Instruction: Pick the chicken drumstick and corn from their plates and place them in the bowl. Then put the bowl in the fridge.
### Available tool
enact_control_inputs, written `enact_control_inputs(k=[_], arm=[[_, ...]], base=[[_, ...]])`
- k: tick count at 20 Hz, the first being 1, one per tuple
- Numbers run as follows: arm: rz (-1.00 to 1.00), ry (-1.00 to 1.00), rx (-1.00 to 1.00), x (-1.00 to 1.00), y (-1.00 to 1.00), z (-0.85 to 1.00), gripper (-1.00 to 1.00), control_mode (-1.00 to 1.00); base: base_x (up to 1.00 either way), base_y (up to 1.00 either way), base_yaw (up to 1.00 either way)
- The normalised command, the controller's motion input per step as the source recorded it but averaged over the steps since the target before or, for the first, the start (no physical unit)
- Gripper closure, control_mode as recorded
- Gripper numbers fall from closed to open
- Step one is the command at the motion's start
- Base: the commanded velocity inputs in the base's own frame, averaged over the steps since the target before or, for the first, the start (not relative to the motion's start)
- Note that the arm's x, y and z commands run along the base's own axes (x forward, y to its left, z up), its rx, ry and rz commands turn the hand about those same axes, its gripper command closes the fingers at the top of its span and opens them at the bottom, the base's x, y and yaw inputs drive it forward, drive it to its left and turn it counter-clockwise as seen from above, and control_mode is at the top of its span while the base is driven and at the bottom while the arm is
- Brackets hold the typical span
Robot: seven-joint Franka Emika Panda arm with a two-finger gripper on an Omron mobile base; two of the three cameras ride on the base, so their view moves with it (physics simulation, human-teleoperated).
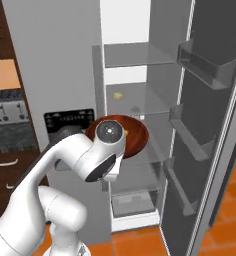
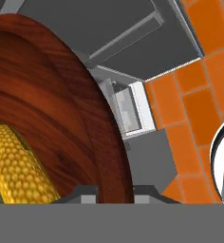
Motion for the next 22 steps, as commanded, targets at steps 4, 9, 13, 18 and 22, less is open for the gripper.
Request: enact_control_inputs(k=[4,9,13,18,22], arm=[[0.0,0.0,0.0,0.0,0.0,0.0,1.0,1.0],[0.0,0.0,0.0,0.0,0.0,0.0,1.0,1.0],[0.0,0.0,0.0,0.0,0.0,0.0,1.0,1.0],[0.0,0.0,0.0,0.0,0.0,0.0,1.0,1.0],[0.0,0.0,0.0,0.0,0.0,0.0,1.0,1.0]], base=[[0.13,-0.58,0.44],[0.38,-0.33,0.35],[0.34,-0.55,0.3],[0.46,-0.39,0.16],[0.71,-0.08,0.12]])
